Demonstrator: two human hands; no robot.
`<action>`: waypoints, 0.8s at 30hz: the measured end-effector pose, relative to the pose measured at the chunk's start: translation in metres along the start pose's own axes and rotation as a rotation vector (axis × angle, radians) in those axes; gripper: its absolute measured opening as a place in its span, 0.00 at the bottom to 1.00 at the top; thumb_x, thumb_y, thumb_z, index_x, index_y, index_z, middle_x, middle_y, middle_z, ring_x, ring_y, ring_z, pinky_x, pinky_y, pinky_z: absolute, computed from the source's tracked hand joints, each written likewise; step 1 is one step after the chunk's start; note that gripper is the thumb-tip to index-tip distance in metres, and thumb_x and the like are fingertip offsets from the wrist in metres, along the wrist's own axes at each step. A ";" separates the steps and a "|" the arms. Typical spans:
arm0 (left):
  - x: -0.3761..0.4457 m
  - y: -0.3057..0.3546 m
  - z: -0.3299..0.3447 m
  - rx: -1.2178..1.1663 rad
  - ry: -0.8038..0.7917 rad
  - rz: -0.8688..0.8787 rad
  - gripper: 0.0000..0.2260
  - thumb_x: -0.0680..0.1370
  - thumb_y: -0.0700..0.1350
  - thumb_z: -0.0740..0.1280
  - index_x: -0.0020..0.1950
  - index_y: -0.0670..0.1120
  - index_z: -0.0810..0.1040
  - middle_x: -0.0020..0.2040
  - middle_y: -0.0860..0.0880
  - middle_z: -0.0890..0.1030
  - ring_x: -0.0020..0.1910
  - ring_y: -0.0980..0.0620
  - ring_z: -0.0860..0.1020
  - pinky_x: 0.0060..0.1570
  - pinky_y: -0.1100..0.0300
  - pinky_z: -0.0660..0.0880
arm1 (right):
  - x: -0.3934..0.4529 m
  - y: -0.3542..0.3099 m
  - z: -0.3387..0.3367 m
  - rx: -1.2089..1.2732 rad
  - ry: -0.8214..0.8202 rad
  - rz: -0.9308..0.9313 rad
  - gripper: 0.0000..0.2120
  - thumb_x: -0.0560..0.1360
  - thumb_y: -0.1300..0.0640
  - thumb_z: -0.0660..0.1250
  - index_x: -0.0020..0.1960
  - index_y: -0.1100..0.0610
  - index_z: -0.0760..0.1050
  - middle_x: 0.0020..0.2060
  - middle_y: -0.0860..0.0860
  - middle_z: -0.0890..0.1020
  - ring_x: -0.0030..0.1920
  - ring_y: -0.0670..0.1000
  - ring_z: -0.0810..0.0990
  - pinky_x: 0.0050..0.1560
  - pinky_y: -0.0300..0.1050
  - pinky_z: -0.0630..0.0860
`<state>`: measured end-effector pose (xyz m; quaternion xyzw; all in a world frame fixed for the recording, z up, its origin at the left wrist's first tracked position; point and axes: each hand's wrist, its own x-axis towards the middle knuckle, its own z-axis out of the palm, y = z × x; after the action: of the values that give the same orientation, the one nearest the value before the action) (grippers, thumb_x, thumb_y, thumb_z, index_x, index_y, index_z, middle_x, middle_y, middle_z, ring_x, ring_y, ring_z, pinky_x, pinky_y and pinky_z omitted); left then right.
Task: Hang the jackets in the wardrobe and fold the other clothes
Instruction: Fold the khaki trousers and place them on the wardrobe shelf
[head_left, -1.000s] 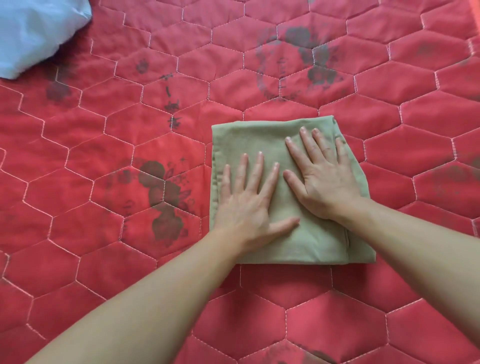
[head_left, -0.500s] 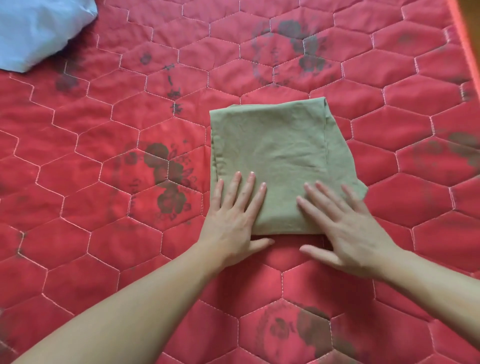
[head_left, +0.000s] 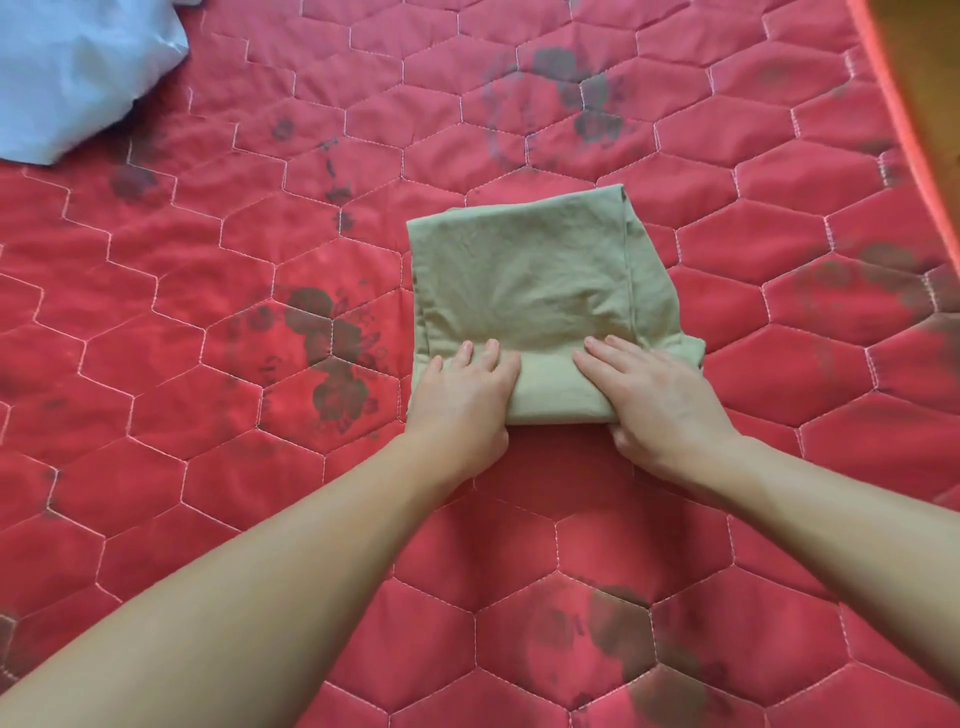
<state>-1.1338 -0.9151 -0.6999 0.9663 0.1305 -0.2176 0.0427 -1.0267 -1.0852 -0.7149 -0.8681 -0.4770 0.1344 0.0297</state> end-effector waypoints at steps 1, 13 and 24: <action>-0.001 -0.002 -0.008 -0.032 0.003 0.001 0.27 0.73 0.42 0.64 0.72 0.50 0.65 0.73 0.48 0.68 0.71 0.43 0.67 0.62 0.50 0.68 | 0.000 -0.002 -0.011 0.027 -0.027 0.018 0.30 0.64 0.63 0.70 0.66 0.55 0.73 0.66 0.52 0.76 0.67 0.56 0.74 0.60 0.52 0.75; -0.064 -0.016 -0.007 -0.819 -0.887 0.060 0.07 0.62 0.48 0.65 0.38 0.49 0.75 0.36 0.51 0.74 0.37 0.51 0.73 0.36 0.59 0.68 | -0.035 -0.008 -0.070 0.400 -1.142 0.237 0.02 0.68 0.59 0.69 0.38 0.53 0.77 0.33 0.47 0.80 0.34 0.48 0.79 0.35 0.43 0.76; -0.082 -0.053 0.035 -1.636 -0.578 -0.268 0.23 0.66 0.50 0.75 0.56 0.38 0.81 0.51 0.43 0.83 0.48 0.46 0.81 0.48 0.55 0.75 | -0.029 0.031 -0.059 1.158 -1.168 0.516 0.28 0.53 0.47 0.82 0.49 0.60 0.85 0.52 0.59 0.85 0.49 0.56 0.84 0.52 0.50 0.77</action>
<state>-1.2336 -0.8884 -0.6976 0.5164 0.3421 -0.2954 0.7274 -1.0008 -1.1216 -0.6575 -0.5892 -0.0600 0.7840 0.1860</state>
